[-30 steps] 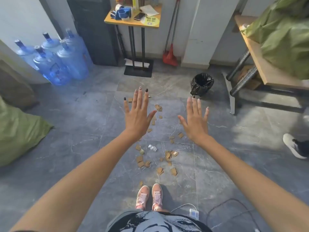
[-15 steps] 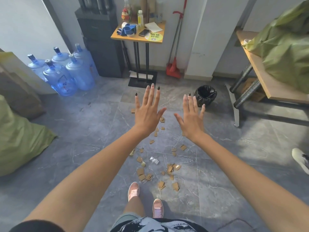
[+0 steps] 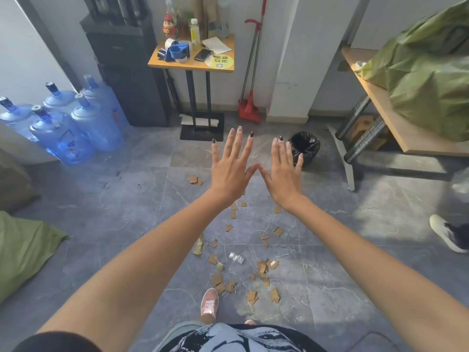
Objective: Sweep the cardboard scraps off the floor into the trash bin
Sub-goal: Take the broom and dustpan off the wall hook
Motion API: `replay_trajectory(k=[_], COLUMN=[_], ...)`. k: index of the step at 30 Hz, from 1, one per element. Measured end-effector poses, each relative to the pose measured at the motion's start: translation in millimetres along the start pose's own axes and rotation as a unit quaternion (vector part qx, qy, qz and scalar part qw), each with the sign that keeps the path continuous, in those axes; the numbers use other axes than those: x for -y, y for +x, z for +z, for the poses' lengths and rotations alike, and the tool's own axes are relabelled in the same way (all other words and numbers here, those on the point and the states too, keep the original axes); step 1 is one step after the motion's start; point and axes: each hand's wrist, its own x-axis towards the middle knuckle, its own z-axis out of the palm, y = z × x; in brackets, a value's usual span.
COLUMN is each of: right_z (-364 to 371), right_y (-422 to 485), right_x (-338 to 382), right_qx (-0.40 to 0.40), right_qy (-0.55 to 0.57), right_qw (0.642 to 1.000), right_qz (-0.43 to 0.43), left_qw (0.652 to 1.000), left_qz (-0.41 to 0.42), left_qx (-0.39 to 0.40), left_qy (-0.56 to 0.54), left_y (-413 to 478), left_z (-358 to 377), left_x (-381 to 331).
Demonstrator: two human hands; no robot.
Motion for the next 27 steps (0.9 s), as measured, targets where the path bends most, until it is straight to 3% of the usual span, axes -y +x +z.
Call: replay_trajectory(k=[13,27], right_z=[14,36], right_y=[49,164], right_x=[46,22], right_qx=[0.012,0.02], right_qy=[-0.017,0.0], right_qw=[0.999,1.0], right_qz=[0.039,0.008], left_qw=[0.999,0.999], left_qz=[0.043,0.029], left_qx=[0.008,0.004], left_qy=[-0.019,-0.023], left_y=[40,142], left_z=[8,41], left_x=[62,71])
